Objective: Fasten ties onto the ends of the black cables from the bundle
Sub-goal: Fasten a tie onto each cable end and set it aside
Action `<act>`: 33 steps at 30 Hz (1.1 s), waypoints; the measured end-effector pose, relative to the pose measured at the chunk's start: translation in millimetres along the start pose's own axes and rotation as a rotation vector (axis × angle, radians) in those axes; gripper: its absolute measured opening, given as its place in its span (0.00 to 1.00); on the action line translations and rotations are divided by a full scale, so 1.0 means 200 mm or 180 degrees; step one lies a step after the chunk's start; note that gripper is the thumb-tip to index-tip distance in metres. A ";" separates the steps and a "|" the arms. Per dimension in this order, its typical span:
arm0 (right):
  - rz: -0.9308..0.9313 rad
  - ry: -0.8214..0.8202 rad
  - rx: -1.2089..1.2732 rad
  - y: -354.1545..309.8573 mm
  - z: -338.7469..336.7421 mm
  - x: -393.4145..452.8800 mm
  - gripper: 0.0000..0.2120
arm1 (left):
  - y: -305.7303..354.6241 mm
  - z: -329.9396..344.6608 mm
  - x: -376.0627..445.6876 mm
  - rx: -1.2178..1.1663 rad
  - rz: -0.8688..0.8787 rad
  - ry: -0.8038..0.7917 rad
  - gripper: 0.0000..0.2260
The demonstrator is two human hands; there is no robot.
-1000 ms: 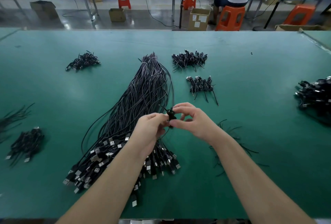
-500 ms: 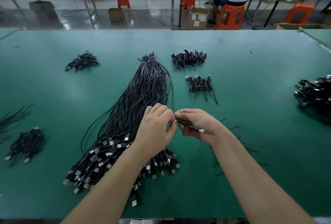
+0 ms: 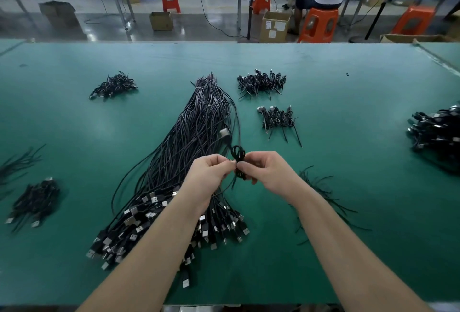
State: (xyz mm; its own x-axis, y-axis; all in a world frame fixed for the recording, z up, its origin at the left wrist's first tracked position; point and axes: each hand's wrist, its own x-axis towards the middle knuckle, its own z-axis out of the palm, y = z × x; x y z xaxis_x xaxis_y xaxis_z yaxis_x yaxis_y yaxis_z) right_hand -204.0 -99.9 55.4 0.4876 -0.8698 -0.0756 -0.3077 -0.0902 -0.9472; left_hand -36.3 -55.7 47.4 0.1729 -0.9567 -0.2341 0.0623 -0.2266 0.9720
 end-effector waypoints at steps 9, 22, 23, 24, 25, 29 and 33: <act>0.0870 -0.0093 0.1249 -0.05 0.00 0.00 0.08 | 0.03 -0.01 -0.06 0.2405 0.2386 0.0246 0.07; -0.0572 0.0296 -0.0757 -0.04 0.01 -0.02 0.09 | 0.03 -0.03 -0.01 -0.0228 -0.0145 -0.0163 0.18; -0.0484 0.0293 -0.0649 -0.04 0.01 -0.02 0.08 | 0.03 -0.03 -0.01 -0.0188 -0.0108 -0.0146 0.18; -0.0388 0.0298 -0.0520 -0.04 0.01 -0.02 0.07 | 0.03 -0.03 -0.01 -0.0128 -0.0042 -0.0113 0.18; -0.0275 0.0291 -0.0385 -0.04 0.01 -0.02 0.06 | 0.03 -0.03 -0.01 -0.0063 0.0051 -0.0082 0.17; 0.0490 0.0144 0.0665 -0.06 0.02 -0.01 0.06 | 0.03 0.01 -0.03 0.0496 0.0599 0.0066 0.09; 0.1136 -0.0024 0.1660 -0.08 0.00 0.00 0.02 | 0.04 0.02 -0.07 0.1656 0.1669 0.0129 0.09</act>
State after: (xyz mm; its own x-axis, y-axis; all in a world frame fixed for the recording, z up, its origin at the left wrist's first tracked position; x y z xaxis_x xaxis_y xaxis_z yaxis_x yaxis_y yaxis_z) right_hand -199.2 -97.6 69.7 0.4349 -0.7990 -0.4152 -0.0147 0.4547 -0.8905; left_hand -41.8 -44.3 58.7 0.0888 -0.9579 0.2729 -0.5107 0.1914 0.8382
